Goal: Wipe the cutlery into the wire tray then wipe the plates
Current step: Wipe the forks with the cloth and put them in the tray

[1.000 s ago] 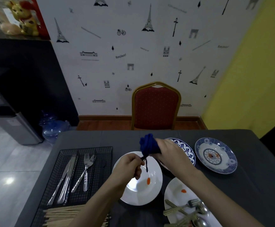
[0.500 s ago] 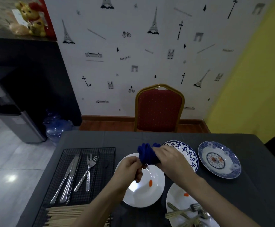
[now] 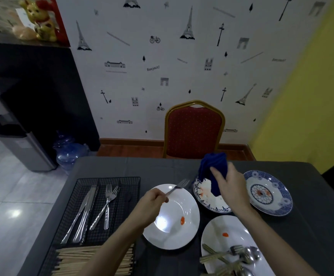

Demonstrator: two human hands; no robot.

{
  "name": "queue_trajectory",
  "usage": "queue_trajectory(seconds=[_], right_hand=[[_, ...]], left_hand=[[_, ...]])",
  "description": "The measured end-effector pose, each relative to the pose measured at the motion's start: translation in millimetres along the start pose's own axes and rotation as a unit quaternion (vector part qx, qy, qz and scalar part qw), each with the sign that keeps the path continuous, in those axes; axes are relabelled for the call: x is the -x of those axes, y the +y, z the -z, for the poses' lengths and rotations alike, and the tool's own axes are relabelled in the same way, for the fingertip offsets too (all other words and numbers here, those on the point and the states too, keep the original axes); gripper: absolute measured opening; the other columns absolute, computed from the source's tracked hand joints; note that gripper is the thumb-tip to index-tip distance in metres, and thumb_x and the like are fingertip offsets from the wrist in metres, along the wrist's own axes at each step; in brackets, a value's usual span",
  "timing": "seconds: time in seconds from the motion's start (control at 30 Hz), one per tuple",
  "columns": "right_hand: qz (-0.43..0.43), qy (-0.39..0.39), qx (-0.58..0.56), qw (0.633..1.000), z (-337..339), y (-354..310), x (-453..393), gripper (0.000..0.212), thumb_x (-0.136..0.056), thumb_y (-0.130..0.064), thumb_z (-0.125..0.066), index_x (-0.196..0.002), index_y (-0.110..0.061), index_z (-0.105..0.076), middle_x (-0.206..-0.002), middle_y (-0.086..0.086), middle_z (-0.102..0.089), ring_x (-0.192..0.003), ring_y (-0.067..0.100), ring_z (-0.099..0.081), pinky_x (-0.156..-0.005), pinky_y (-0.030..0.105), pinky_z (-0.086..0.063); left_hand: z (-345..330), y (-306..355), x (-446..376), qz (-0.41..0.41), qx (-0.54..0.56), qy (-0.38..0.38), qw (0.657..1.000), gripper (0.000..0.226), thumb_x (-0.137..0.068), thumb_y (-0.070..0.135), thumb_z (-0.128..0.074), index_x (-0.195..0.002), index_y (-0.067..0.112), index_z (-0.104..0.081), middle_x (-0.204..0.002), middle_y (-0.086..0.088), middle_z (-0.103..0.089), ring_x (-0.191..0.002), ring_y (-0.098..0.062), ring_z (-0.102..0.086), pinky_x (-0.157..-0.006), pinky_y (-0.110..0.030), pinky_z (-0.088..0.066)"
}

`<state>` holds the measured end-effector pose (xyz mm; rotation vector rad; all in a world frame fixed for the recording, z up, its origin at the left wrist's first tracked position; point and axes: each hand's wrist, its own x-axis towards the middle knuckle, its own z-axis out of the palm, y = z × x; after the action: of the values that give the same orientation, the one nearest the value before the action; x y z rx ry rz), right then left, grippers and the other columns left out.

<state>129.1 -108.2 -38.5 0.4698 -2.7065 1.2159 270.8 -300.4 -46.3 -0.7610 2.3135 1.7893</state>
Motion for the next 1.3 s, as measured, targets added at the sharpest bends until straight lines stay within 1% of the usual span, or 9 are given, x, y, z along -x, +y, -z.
queue_trajectory(seconds=[0.2, 0.37, 0.47, 0.57, 0.73, 0.97, 1.03, 1.2, 1.3], right_hand=[[0.216, -0.049, 0.094, 0.971, -24.6, -16.6, 37.2, 0.035, -0.081, -0.032, -0.061, -0.11, -0.013, -0.058, -0.091, -0.001, -0.065, -0.085, 0.017, -0.058, -0.078, 0.027, -0.041], [0.191, -0.035, 0.094, 0.976, -25.2, -9.7, 36.9, 0.038, -0.081, -0.037, -0.055, -0.109, -0.011, -0.058, -0.092, 0.002, -0.066, -0.087, 0.019, -0.059, -0.082, 0.026, -0.036], [0.252, -0.017, 0.105, 0.962, -33.7, -16.4, 35.9, 0.04, -0.077, -0.025, -0.071, -0.112, -0.01, -0.057, -0.094, 0.002, -0.066, -0.089, 0.017, -0.057, -0.084, 0.027, -0.038], [0.291, -0.006, 0.142, 0.946, -30.4, -16.6, 25.9, 0.041, -0.075, -0.025, -0.071, -0.109, -0.007, -0.058, -0.092, 0.006, -0.067, -0.087, 0.022, -0.06, -0.081, 0.034, -0.044], [0.198, -0.031, 0.185, 0.962, -24.2, 7.4, -0.9, 0.023, -0.083, -0.03, -0.066, -0.095, -0.014, -0.054, -0.079, 0.002, -0.062, -0.072, 0.024, -0.058, -0.067, 0.034, -0.038], [0.078, -0.003, 0.131, 0.988, -21.0, 17.9, -17.1, 0.026, -0.091, -0.041, -0.053, -0.093, -0.015, -0.048, -0.078, 0.002, -0.06, -0.067, 0.02, -0.057, -0.057, 0.036, -0.045], [0.124, -0.125, 0.102, 0.979, -99.5, -15.3, -8.3, 0.025, -0.091, -0.041, -0.052, -0.089, -0.017, -0.047, -0.076, 0.0, -0.058, -0.065, 0.016, -0.055, -0.055, 0.033, -0.042], [0.147, -0.062, 0.122, 0.98, -89.5, -5.7, 8.8, 0.027, -0.089, -0.042, -0.052, -0.086, -0.016, -0.048, -0.069, -0.001, -0.055, -0.059, 0.016, -0.051, -0.059, 0.037, -0.044], [0.131, -0.087, 0.091, 0.983, -91.8, -4.4, 9.3, 0.028, -0.089, -0.043, -0.051, -0.087, -0.015, -0.049, -0.071, -0.001, -0.056, -0.06, 0.015, -0.053, -0.058, 0.039, -0.047]], left_hand=[[-23.2, 23.6, 0.2, -0.043, 0.056, -0.021, 0.997, 0.024, -0.1, 0.013, -0.04, -0.091, 0.003, -0.059, -0.065, -0.002, -0.054, -0.04, -0.01, -0.037, -0.04, -0.025, -0.03], [-26.1, 30.4, 2.7, -0.053, 0.074, -0.016, 0.996, 0.026, -0.1, 0.01, -0.038, -0.085, -0.002, -0.056, -0.06, -0.002, -0.046, -0.042, -0.01, -0.037, -0.042, -0.025, -0.031], [-24.3, 39.5, 0.7, -0.057, 0.098, -0.029, 0.993, 0.023, -0.099, 0.007, -0.039, -0.081, 0.002, -0.053, -0.059, -0.003, -0.042, -0.042, -0.009, -0.035, -0.042, -0.024, -0.032], [-13.9, 39.5, 3.2, -0.064, 0.122, -0.031, 0.99, 0.026, -0.101, 0.006, -0.039, -0.083, -0.003, -0.055, -0.058, -0.004, -0.04, -0.04, -0.009, -0.035, -0.041, -0.023, -0.032], [-11.7, 27.0, 13.0, -0.066, 0.157, -0.001, 0.985, 0.025, -0.098, 0.003, -0.039, -0.089, -0.011, -0.057, -0.058, -0.004, -0.041, -0.038, -0.011, -0.033, -0.039, -0.023, -0.027], [-22.5, 7.9, -15.9, -0.037, 0.161, 0.053, 0.985, 0.021, -0.089, 0.005, -0.043, -0.081, -0.005, -0.06, -0.057, -0.001, -0.048, -0.044, -0.011, -0.035, -0.04, -0.022, -0.026], [26.9, -62.5, -14.1, 0.013, 0.19, 0.181, 0.965, 0.021, -0.087, 0.006, -0.046, -0.073, 0.005, -0.061, -0.054, 0.002, -0.043, -0.046, -0.01, -0.035, -0.043, -0.024, -0.026], [42.7, -121.5, -29.1, 0.042, 0.157, 0.262, 0.951, 0.021, -0.09, 0.007, -0.053, -0.07, 0.012, -0.058, -0.051, 0.006, -0.047, -0.053, -0.015, -0.04, -0.05, -0.03, -0.033], [62.7, -150.4, -45.7, 0.079, 0.094, 0.307, 0.944, 0.018, -0.093, 0.009, -0.053, -0.076, 0.01, -0.06, -0.061, -0.002, -0.053, -0.063, -0.022, -0.049, -0.06, -0.037, -0.04]])
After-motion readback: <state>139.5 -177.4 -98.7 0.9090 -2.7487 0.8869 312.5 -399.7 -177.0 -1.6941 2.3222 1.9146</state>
